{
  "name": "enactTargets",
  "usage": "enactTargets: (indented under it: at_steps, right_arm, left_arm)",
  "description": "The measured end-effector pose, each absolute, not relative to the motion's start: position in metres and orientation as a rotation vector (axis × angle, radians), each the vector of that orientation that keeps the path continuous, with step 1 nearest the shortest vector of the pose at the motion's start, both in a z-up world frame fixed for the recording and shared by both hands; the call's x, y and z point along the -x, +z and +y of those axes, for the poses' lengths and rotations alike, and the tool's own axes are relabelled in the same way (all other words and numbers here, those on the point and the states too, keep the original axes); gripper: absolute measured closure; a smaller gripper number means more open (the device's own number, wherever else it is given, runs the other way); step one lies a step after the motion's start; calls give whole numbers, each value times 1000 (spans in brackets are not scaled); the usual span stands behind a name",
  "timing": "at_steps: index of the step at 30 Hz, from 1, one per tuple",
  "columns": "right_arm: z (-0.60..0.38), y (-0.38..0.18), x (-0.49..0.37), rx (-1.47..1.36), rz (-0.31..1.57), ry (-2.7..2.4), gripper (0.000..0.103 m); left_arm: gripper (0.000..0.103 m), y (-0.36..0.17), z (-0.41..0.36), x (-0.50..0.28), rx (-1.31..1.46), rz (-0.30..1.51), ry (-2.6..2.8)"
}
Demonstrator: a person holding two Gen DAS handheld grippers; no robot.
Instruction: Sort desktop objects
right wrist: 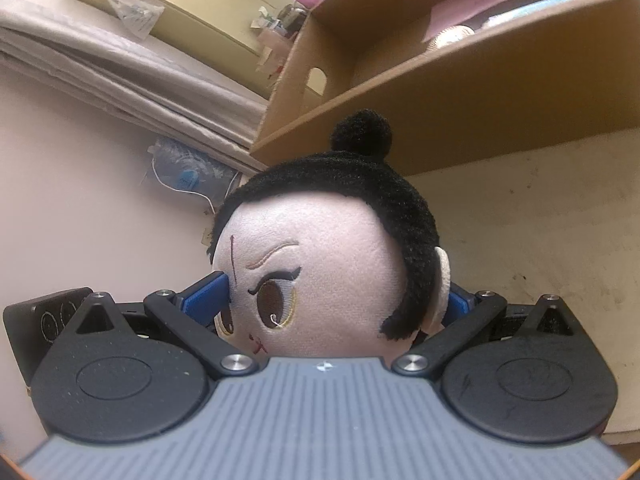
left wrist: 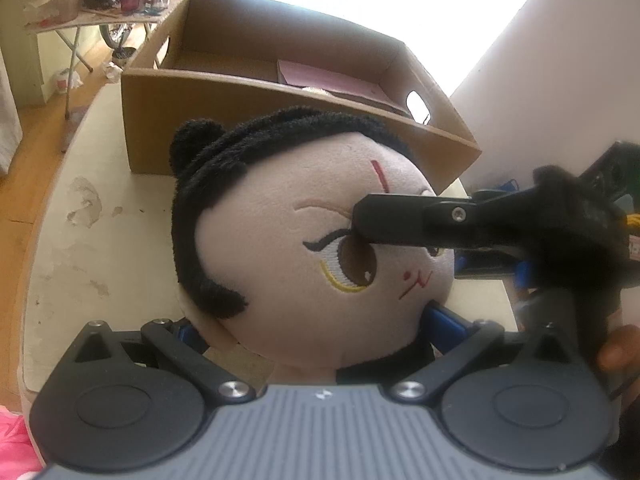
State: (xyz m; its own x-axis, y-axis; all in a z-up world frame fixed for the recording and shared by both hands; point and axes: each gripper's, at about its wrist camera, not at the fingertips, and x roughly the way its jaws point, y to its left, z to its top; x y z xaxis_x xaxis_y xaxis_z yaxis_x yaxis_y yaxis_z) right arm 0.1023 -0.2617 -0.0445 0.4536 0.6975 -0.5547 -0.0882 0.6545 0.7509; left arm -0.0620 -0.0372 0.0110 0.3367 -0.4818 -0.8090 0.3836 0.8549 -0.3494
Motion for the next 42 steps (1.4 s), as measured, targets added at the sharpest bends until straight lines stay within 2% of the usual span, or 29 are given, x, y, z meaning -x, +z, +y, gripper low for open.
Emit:
enactTargets:
  at_steps: [20,42]
  right_arm:
    - [-249,-11,-92,-566,911,595,1]
    - [-239,6,-83,-528,869,610,1]
  left_arm:
    - [0,32,-33,53,101,1030,-533]
    - [0,44,-17,50,99,989,-529]
